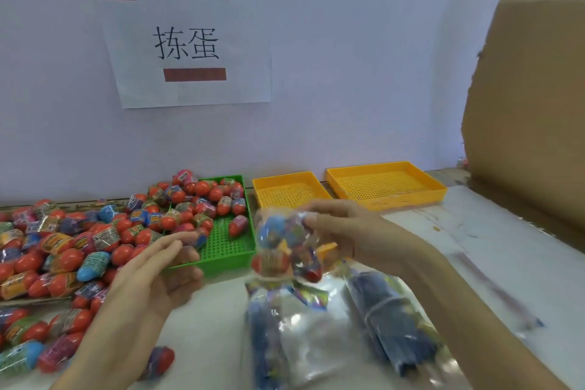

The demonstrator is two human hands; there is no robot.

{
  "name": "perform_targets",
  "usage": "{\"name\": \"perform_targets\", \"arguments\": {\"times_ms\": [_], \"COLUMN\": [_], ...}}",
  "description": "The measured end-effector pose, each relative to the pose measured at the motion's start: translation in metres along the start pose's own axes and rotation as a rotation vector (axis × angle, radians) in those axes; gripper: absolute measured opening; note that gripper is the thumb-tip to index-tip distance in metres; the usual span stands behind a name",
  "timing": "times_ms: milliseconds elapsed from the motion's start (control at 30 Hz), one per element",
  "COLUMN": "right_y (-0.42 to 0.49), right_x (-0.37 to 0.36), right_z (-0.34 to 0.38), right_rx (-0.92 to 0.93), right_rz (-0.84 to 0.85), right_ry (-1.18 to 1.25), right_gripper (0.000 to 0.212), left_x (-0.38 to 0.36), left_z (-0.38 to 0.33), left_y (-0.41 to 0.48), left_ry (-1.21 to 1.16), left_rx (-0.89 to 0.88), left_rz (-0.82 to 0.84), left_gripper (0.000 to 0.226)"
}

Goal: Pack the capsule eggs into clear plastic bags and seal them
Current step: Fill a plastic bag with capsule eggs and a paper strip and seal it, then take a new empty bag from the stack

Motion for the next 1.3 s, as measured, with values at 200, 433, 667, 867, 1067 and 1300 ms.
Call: {"name": "perform_targets", "arguments": {"times_ms": [200, 433, 667, 867, 1067, 1300], "right_y": [-0.027, -0.047, -0.034, -0.04, -0.023, 0.024], "right_x": [0.121, 0.128, 0.048, 0.021, -0.049, -0.138], "right_z": [0.012, 0.001, 0.025, 0.015, -0.001, -0.036], "right_rx": [0.192, 0.029, 0.101, 0.119, 0.146, 0.173], "right_rz": [-0.659, -0.813, -0.435, -0.297, -0.027, 0.16], "right_ry": [0.385, -0.088, -0.415, -0.438, -0.602, -0.919], "right_gripper": [0.023, 0.026, 0.023, 0.02, 0.014, 0.025], "left_x": [0.01, 0.012, -0.001, -0.005, 0.0, 0.022], "left_z": [0.019, 0.016, 0.007, -0.004, -0.018, -0.03], "left_y": [0.028, 0.028, 0.01, 0.0, -0.011, -0.011], "left_ry": [-0.085, 0.027, 0.043, 0.082, 0.394, 0.352], "left_rx": [0.113, 0.136, 0.081, -0.015, -0.186, -0.193], "left_rz": [-0.001, -0.04, -0.047, -0.007, -0.104, -0.29], "left_gripper": [0.046, 0.053, 0.053, 0.029, 0.031, 0.025]}}
Point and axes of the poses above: each hand's wrist, its own y-axis towards the middle knuckle, its own x-axis out of the back of the hand, z = x × y, the point moved 2 cm from there along y, towards the middle knuckle, and after that the axes turned 4 degrees about x, right-handed, at the moved point
